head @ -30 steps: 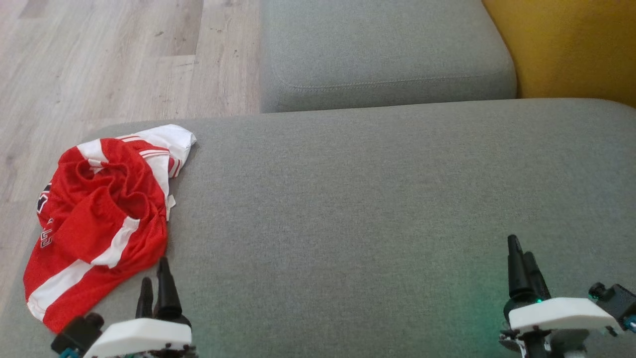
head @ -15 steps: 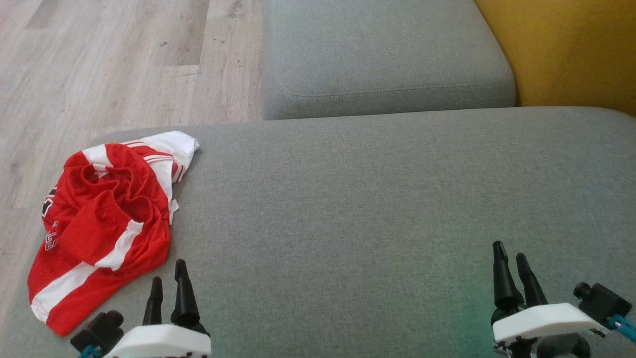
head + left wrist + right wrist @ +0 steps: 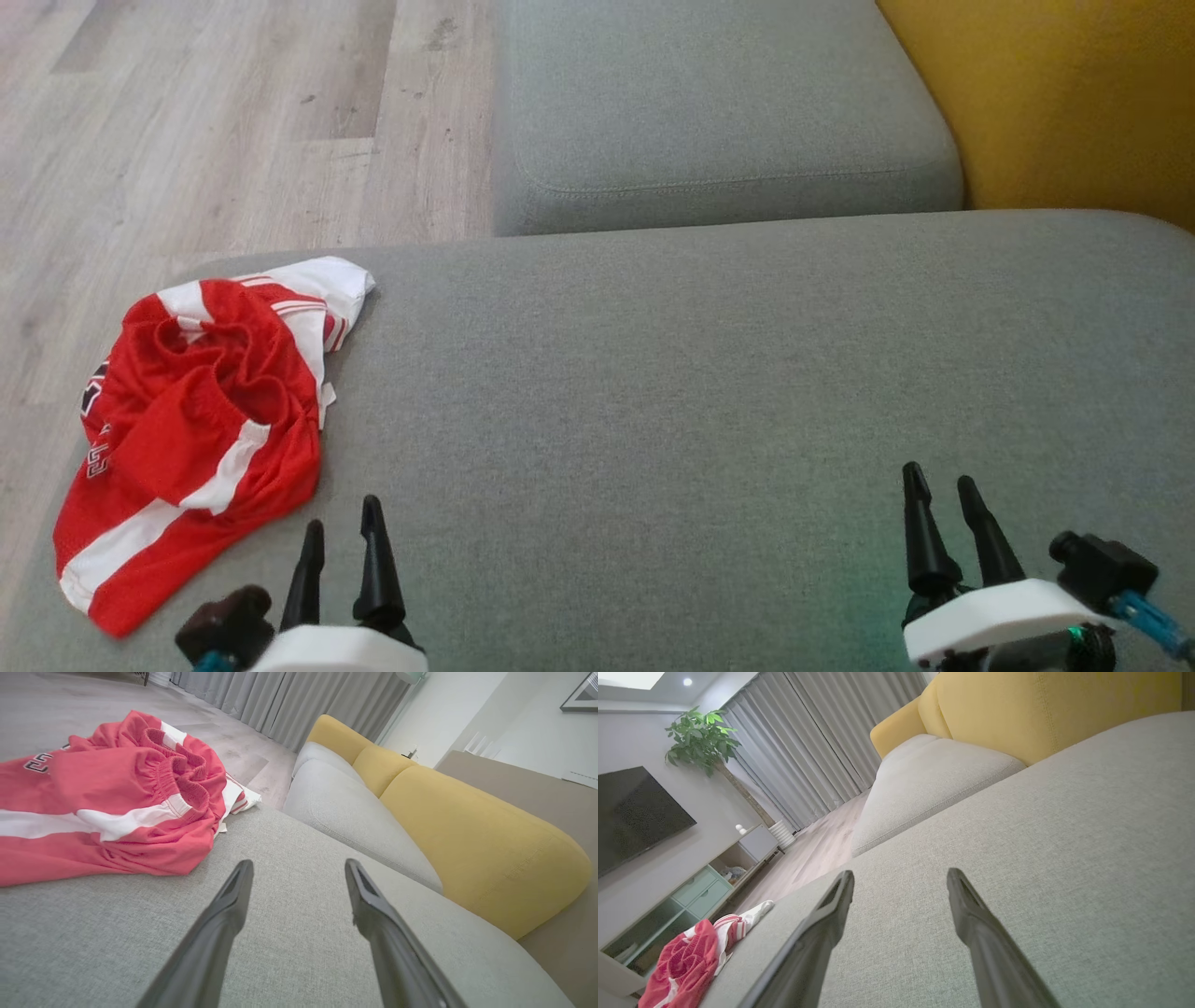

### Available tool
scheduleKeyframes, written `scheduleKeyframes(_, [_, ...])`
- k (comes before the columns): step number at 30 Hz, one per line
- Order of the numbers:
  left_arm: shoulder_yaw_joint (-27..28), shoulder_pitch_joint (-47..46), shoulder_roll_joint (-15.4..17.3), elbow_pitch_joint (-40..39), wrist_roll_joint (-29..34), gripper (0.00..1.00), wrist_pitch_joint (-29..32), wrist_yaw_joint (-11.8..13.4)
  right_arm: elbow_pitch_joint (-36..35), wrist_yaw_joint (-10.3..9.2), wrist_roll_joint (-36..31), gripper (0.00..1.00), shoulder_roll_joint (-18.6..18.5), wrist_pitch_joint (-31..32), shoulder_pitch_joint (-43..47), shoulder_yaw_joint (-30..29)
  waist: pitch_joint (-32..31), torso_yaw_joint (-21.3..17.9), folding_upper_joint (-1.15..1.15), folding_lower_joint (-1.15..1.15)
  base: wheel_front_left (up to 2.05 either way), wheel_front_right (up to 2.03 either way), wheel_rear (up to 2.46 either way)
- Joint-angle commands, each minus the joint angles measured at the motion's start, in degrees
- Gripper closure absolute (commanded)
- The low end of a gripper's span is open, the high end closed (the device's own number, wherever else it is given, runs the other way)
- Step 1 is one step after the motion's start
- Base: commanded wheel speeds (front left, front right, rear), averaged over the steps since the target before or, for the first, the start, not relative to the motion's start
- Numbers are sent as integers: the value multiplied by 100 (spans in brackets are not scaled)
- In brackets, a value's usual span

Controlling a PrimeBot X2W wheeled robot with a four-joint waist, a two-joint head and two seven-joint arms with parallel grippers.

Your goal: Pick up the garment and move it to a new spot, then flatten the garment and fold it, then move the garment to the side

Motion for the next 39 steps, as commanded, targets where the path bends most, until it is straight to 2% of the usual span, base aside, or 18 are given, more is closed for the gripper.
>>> scheduleKeyframes(1, [49,-183,30,-204,197,0,-83,35,-228,36,-223,0,-30,-100,-125,150,-16,-1,0,0,0,0,0])
scheduleKeyframes(23, [-233,-85,35,-75,1532,0,-452,254,-177,40,-1941,0,-35,-472,14,335,-204,10,0,0,0,0,0])
scheduleKeyframes(29, [-285,-46,37,29,1880,0,-553,391,-144,41,-2421,0,-37,-572,76,377,-283,14,0,0,0,0,0])
scheduleKeyframes(34, [-283,-3,38,117,2129,0,-636,517,-57,42,-2708,0,-38,-657,119,310,-352,23,0,0,0,0,0])
scheduleKeyframes(39, [-321,21,39,172,2313,0,-687,531,31,43,-2795,0,-39,-708,154,196,-391,48,0,0,0,0,0])
